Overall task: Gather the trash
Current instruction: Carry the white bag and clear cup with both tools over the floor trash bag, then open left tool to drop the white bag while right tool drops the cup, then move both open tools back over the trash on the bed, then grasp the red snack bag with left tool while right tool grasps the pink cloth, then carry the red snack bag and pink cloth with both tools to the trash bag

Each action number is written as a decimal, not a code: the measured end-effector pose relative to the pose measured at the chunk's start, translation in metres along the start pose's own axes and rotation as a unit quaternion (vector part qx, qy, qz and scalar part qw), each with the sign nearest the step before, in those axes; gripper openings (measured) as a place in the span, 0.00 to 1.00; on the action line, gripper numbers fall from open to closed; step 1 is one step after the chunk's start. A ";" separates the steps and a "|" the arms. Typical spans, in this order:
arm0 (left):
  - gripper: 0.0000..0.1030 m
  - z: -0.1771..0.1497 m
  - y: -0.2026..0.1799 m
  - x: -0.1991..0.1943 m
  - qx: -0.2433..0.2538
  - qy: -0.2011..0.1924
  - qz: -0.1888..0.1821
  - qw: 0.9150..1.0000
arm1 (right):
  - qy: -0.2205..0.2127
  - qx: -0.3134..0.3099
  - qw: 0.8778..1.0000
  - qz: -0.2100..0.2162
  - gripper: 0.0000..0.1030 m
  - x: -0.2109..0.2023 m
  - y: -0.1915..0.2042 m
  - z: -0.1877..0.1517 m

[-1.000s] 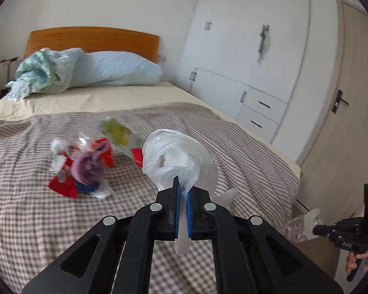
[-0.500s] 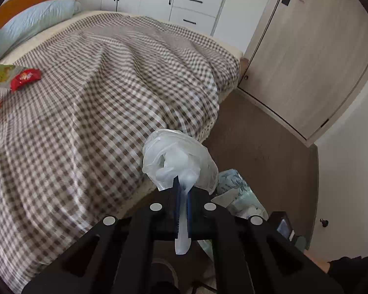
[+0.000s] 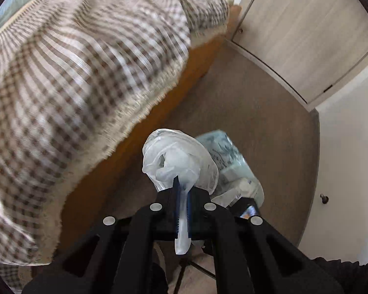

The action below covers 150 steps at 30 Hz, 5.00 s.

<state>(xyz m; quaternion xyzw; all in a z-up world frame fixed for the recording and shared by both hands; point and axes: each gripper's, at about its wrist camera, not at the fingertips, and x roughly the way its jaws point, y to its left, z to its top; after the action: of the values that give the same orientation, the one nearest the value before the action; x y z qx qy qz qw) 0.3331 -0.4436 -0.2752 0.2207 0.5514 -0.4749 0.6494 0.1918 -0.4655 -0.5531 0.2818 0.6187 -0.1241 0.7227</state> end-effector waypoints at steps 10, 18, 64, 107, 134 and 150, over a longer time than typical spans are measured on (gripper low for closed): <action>0.02 -0.006 -0.033 0.082 -0.035 0.114 -0.054 0.991 | -0.109 0.027 0.993 0.034 0.58 -0.124 -0.037 -0.017; 0.02 -0.019 -0.055 0.156 -0.087 0.192 -0.065 0.975 | -0.143 0.060 0.988 0.016 0.58 -0.157 -0.054 -0.034; 0.58 -0.046 0.126 -0.188 -0.211 -0.237 0.050 0.947 | -0.301 -0.129 0.944 -0.038 0.60 -0.303 0.146 0.091; 0.00 -0.080 0.534 -0.256 -0.393 -0.319 0.045 0.861 | -0.291 -0.178 0.913 0.225 0.34 -0.174 0.514 0.374; 0.00 -0.114 0.503 -0.306 -0.417 -0.343 0.113 0.834 | -0.362 -0.192 0.867 0.283 0.02 -0.255 0.494 0.334; 0.00 -0.074 0.350 -0.320 -0.272 -0.365 0.095 0.885 | -0.407 -0.175 0.871 0.213 0.02 -0.343 0.352 0.244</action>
<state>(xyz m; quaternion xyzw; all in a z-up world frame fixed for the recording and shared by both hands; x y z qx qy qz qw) 0.6157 -0.1057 -0.0842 -0.1025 0.3596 -0.2895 0.8811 0.5085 -0.3752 -0.1147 0.2001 0.2062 0.0390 0.9570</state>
